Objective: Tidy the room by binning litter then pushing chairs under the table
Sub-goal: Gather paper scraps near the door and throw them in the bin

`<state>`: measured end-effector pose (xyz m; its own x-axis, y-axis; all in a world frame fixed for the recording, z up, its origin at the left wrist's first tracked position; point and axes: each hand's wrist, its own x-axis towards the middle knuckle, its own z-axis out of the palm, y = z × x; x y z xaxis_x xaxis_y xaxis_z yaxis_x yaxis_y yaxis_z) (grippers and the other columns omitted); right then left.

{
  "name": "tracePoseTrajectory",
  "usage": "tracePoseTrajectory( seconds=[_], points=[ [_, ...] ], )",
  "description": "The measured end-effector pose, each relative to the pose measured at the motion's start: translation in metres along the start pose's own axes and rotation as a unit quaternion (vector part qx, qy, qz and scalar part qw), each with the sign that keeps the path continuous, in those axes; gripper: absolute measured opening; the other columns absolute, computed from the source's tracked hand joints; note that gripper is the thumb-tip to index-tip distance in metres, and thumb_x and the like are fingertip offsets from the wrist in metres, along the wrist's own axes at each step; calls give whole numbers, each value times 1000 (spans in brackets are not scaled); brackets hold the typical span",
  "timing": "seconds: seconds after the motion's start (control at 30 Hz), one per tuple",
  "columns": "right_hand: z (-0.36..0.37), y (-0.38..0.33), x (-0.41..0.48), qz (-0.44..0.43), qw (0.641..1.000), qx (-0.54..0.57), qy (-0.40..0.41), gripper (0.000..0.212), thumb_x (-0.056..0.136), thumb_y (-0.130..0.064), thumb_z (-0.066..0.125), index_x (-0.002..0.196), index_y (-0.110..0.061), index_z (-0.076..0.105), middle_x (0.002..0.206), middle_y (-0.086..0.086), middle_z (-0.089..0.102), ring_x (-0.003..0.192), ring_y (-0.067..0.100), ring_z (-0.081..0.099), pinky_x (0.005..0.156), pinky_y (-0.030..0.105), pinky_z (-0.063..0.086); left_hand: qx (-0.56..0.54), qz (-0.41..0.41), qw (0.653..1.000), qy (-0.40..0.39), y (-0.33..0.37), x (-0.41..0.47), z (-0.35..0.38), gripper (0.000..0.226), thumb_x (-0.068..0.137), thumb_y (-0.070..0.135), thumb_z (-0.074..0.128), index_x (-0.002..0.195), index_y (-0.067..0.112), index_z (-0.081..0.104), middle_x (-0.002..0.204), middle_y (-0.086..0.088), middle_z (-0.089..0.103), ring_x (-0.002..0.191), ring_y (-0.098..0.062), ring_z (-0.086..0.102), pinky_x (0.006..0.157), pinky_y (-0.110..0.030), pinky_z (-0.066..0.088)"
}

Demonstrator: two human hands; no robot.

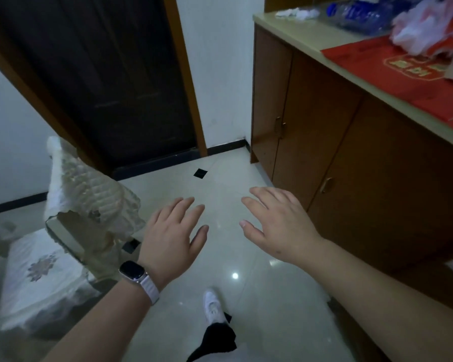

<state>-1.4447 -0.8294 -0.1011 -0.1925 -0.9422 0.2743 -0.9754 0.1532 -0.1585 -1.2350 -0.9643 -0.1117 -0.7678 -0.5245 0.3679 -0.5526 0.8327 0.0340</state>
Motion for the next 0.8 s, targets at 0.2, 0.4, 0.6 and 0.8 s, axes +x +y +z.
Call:
tracePoseTrajectory(
  seconds=[0.2,0.4,0.6,0.8],
  points=[
    [29,15,118,10,997,-42,-58,51,93,-53,38,128,-22,59,135,2,56,124,21,48,104,40,37,-46,-13,999,4,-81,87,45,46,93,44,46,123,14,65,126,-9,63,118,-32,57,91,-43,46],
    [50,6,240,-3,997,-54,-56,51,95,-53,36,130,-23,58,135,2,56,125,21,48,104,40,37,-49,-17,999,-14,-177,159,67,46,94,44,45,125,15,63,129,-10,61,120,-32,55,94,-45,47],
    [68,8,320,-20,998,-45,-42,51,95,-51,37,128,-19,59,133,5,57,123,24,49,102,43,39,-47,-27,999,-6,-231,206,84,44,94,43,47,124,15,64,128,-9,61,120,-31,55,94,-43,44],
    [101,31,403,-64,997,-16,-40,51,93,-49,41,126,-16,61,129,7,60,119,27,53,100,44,41,-27,-76,996,-23,-269,254,102,46,94,43,46,126,15,63,130,-10,60,120,-30,54,96,-43,42]
  ],
)
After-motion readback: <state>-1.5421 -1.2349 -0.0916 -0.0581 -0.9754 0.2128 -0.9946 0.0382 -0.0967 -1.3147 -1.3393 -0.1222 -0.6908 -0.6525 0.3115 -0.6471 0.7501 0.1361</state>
